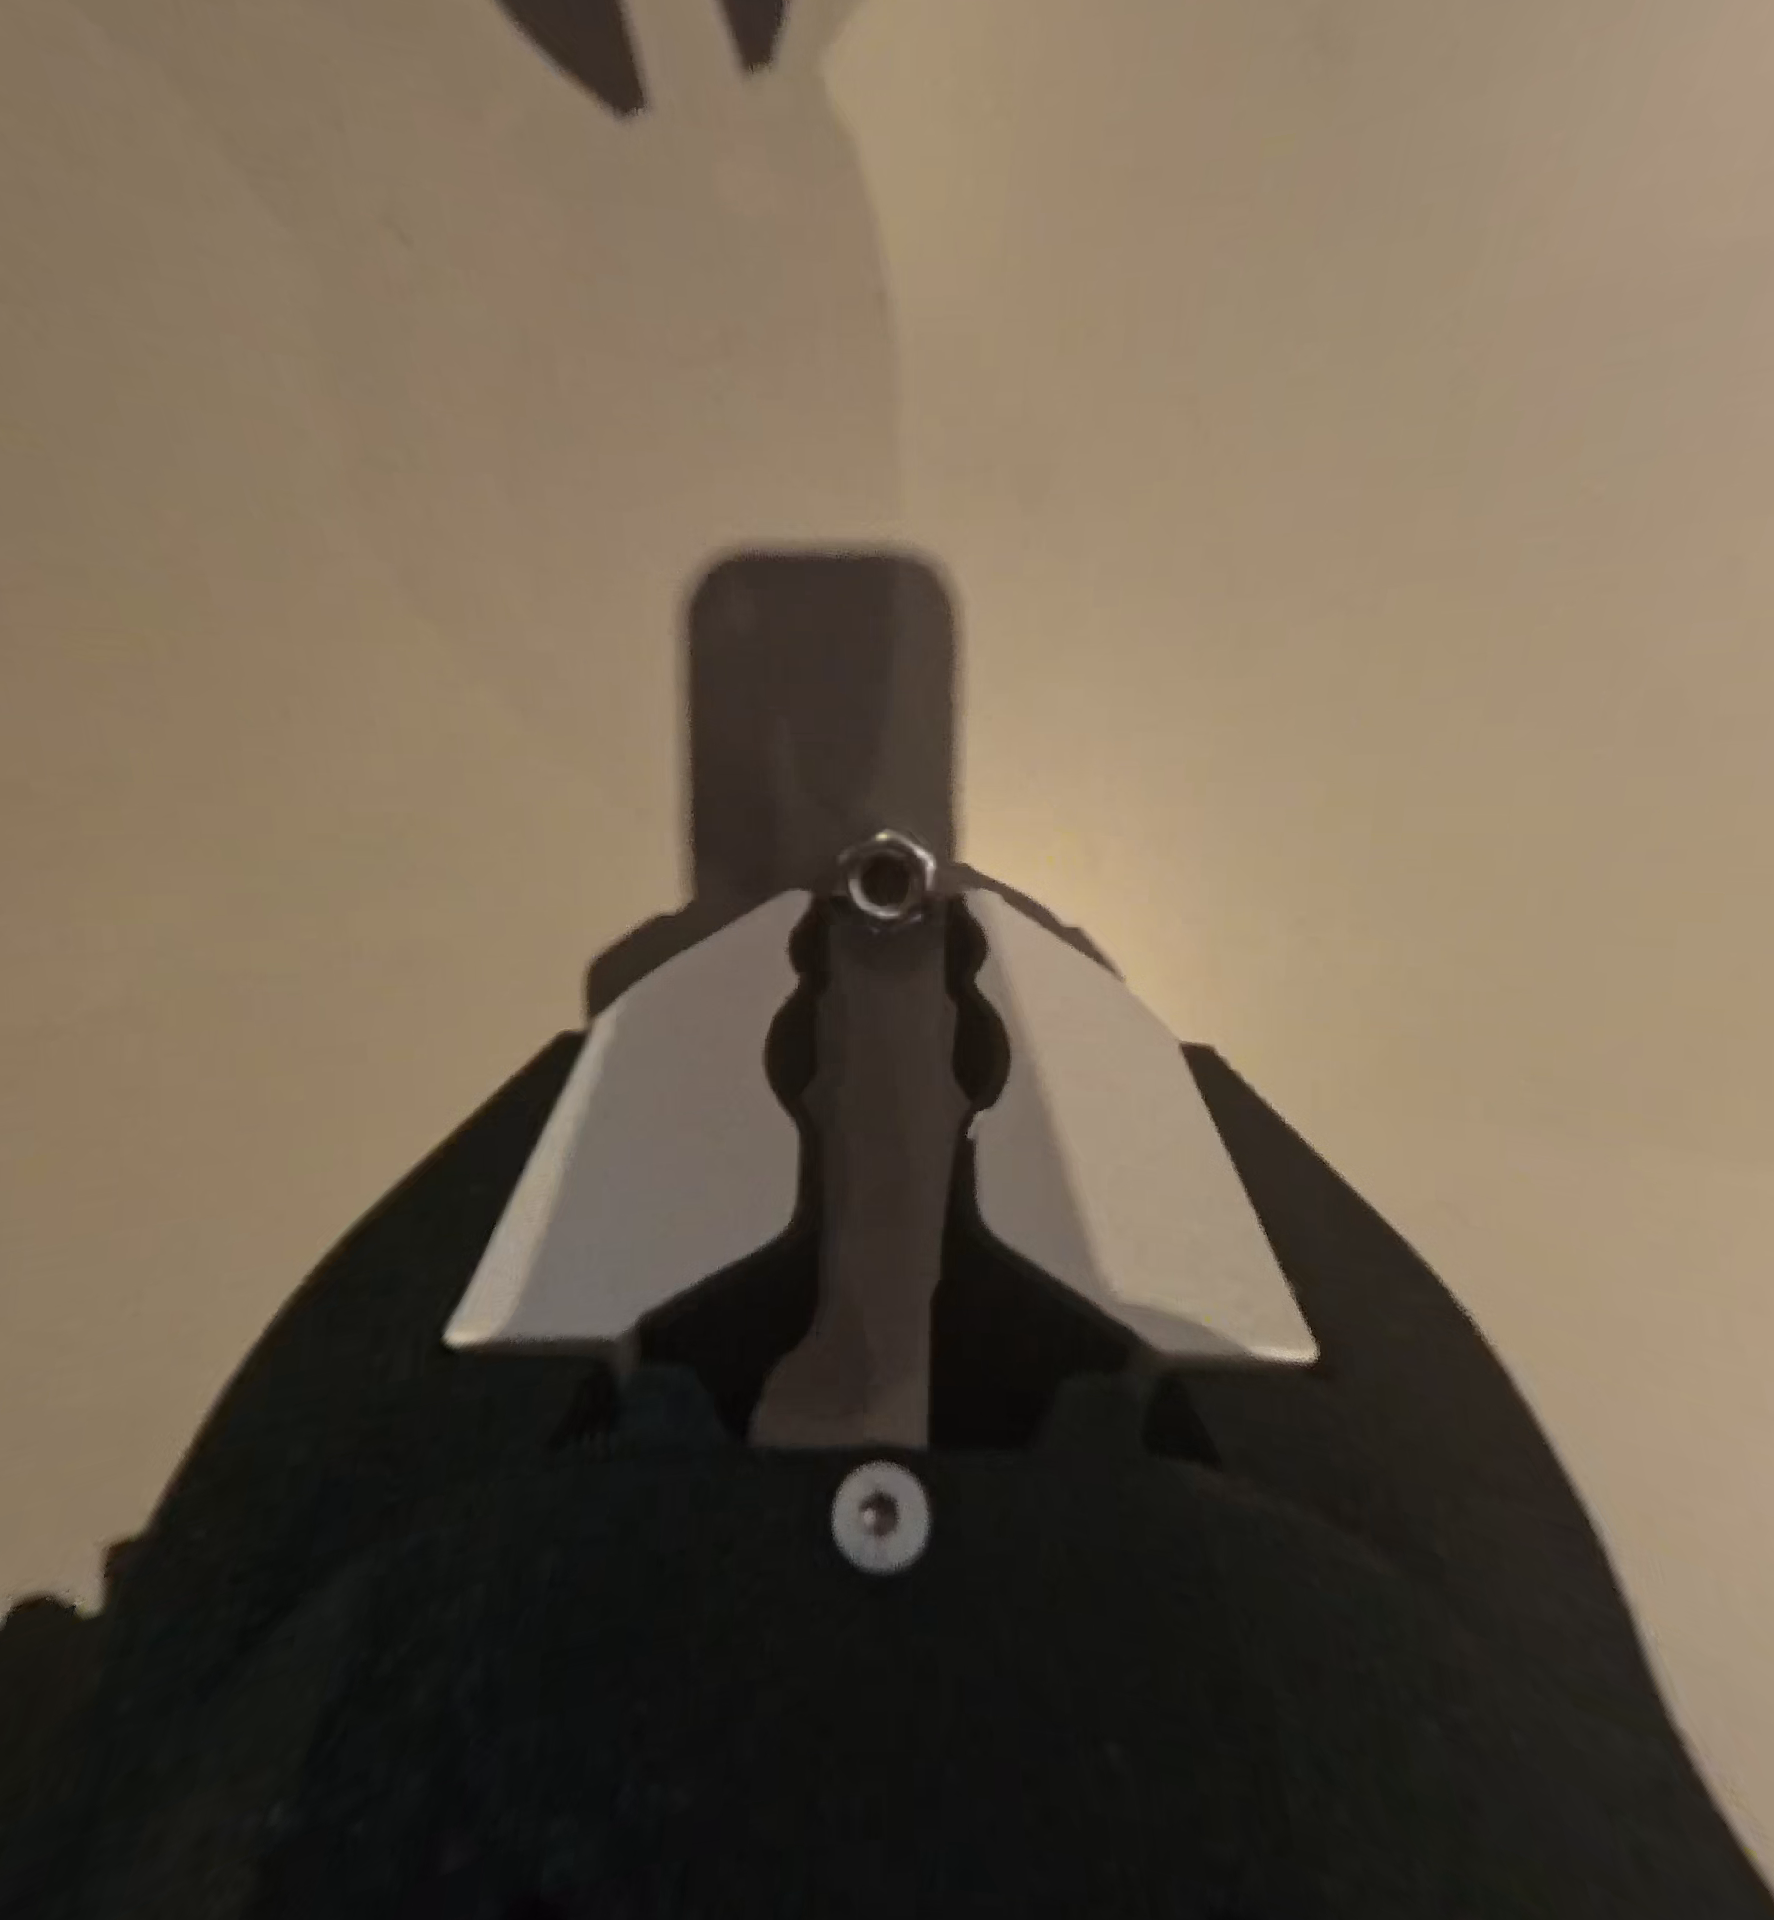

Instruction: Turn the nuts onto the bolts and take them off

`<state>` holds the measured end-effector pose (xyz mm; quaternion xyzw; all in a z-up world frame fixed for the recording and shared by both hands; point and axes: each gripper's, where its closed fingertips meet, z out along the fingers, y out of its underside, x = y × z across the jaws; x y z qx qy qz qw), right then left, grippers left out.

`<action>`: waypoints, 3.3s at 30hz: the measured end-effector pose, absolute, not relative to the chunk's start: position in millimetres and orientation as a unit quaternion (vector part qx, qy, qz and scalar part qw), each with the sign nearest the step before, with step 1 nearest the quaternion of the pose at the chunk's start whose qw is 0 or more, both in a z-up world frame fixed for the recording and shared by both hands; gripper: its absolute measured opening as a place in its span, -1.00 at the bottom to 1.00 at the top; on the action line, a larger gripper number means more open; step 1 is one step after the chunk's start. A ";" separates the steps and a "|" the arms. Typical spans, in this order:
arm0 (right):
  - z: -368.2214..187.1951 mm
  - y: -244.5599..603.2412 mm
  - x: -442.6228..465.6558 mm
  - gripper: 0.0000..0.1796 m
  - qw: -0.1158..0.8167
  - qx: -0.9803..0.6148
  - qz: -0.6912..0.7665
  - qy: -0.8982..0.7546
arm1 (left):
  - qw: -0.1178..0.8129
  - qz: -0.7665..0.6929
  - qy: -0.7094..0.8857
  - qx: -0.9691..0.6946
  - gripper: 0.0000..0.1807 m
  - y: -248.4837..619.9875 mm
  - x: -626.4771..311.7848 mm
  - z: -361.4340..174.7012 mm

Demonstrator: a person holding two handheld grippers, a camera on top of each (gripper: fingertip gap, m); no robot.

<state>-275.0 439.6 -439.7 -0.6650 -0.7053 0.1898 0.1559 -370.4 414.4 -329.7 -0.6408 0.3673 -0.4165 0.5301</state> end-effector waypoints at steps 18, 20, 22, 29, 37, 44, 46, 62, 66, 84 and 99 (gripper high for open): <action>-289.9 395.5 -393.1 -0.68 0.373 -0.529 0.492 -0.582 | 0.529 -0.430 0.379 -0.626 -0.83 405.5 -360.8 -326.6; -292.7 392.3 -399.3 -0.71 0.364 -0.526 0.496 -0.587 | 0.527 -0.431 0.380 -0.626 -0.83 404.8 -360.3 -326.9; -295.0 391.2 -403.2 -0.77 0.359 -0.524 0.493 -0.594 | 0.525 -0.431 0.382 -0.626 -0.83 404.1 -359.5 -327.4; -290.4 394.1 -398.7 -0.90 0.348 -0.521 0.494 -0.603 | 0.532 -0.450 0.379 -0.609 -0.74 400.1 -358.6 -320.3; -288.8 400.8 -387.5 -0.90 0.348 -0.531 0.486 -0.601 | 0.537 -0.446 0.378 -0.608 -0.63 400.7 -358.4 -318.0; -288.4 397.5 -387.2 -0.90 0.346 -0.526 0.481 -0.611 | 0.547 -0.425 0.379 -0.614 -0.78 402.9 -357.4 -318.2; -287.8 397.3 -387.5 -0.90 0.348 -0.524 0.480 -0.612 | 0.546 -0.426 0.379 -0.614 -0.78 402.8 -357.5 -317.6; -279.6 404.8 -373.6 -0.65 0.363 -0.531 0.485 -0.593 | 0.554 -0.426 0.375 -0.609 -0.78 402.7 -362.5 -310.7; -308.6 432.9 -325.8 -0.57 0.367 -0.615 0.391 -0.578 | 0.564 -0.415 0.361 -0.616 -0.79 410.3 -371.7 -310.3; -427.7 429.3 -274.2 -0.69 0.205 -0.718 0.195 -0.636 | 0.567 -0.395 0.357 -0.629 -0.79 415.2 -371.7 -317.5; -439.5 431.6 -280.4 -0.79 0.152 -0.712 0.175 -0.663 | 0.565 -0.391 0.358 -0.633 -0.79 416.1 -373.1 -319.0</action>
